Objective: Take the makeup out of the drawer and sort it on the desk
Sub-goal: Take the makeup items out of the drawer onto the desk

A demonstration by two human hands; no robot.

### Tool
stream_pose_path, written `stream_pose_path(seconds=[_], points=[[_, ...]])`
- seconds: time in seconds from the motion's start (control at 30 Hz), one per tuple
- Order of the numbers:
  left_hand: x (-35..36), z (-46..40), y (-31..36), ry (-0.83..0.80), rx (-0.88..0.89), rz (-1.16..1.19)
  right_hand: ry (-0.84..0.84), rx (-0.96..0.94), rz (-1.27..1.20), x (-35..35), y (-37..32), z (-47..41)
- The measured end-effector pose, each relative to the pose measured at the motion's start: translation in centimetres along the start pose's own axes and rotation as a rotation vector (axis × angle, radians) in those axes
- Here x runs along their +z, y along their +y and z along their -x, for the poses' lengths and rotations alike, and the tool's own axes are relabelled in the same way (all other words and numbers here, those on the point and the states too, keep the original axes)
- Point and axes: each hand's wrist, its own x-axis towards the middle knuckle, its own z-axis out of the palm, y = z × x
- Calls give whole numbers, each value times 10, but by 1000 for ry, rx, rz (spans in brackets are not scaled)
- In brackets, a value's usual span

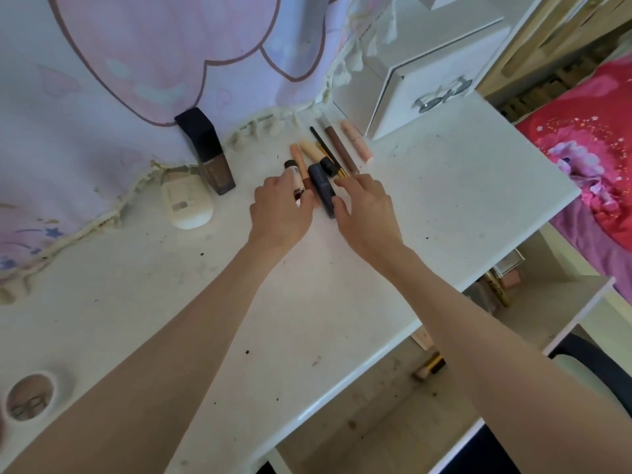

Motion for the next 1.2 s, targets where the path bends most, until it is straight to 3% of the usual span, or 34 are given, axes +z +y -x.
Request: stream_pose_path(seconds=[0.1, 0.23, 0.4, 0.57, 0.83, 0.97, 1.2], points=[[-10, 28, 2, -113, 40, -213, -31, -31, 50, -13, 10, 25], [-10, 79, 4, -27, 260, -418, 20, -88, 53, -34, 28, 76], [17, 155, 20, 42, 541, -409, 37, -72, 20, -52, 65, 156], [63, 222, 26, -1, 672, -315, 24, -64, 77, -55, 106, 217], [141, 245, 7, -267, 549, -444, -275, 43, 259, -49, 169, 213], [164, 230, 6, -300, 501, -524, -340, 167, 294, -41, 192, 181], [190, 204, 13, -270, 430, -695, -476, 85, 415, -19, 215, 150]])
